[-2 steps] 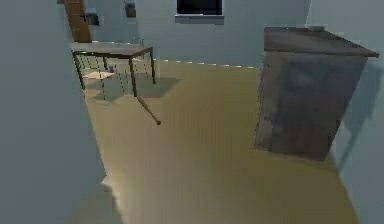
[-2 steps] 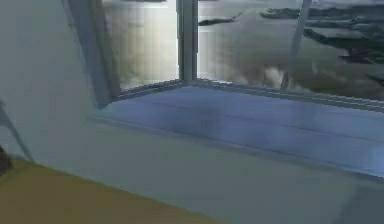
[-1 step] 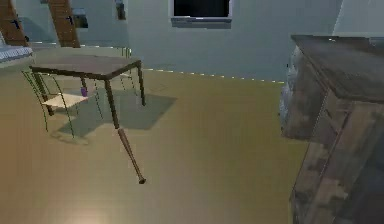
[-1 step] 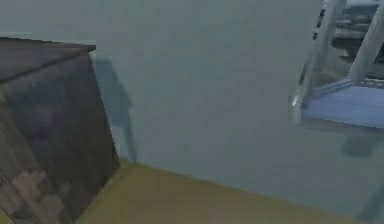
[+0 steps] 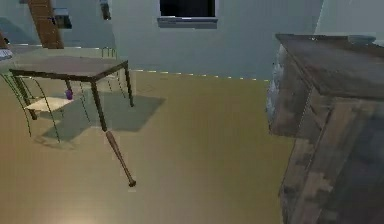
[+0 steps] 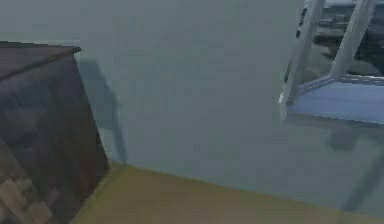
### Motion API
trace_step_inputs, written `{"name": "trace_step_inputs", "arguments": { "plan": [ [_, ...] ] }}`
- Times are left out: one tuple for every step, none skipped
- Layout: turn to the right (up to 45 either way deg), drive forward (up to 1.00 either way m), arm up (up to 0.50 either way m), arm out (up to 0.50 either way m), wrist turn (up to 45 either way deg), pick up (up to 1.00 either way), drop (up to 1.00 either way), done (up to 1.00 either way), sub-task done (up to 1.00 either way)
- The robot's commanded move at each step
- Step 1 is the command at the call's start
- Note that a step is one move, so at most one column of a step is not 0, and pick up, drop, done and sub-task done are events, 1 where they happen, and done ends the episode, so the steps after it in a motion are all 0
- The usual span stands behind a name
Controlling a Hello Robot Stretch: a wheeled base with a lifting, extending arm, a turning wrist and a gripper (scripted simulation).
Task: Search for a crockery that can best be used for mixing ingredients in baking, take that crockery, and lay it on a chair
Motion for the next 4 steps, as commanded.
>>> {"name": "trace_step_inputs", "arguments": {
  "plan": [
    [0.0, 1.00, 0.00, 0.00, 0.0, 0.00, 0.00, 0.00, 0.00],
    [0.0, 0.35, 0.00, 0.00, 0.0, 0.00, 0.00, 0.00, 0.00],
    [-6.0, 0.00, 0.00, 0.00, 0.0, 0.00, 0.00, 0.00, 0.00],
    [0.0, 1.00, 0.00, 0.00, 0.0, 0.00, 0.00, 0.00, 0.00]
  ]
}}
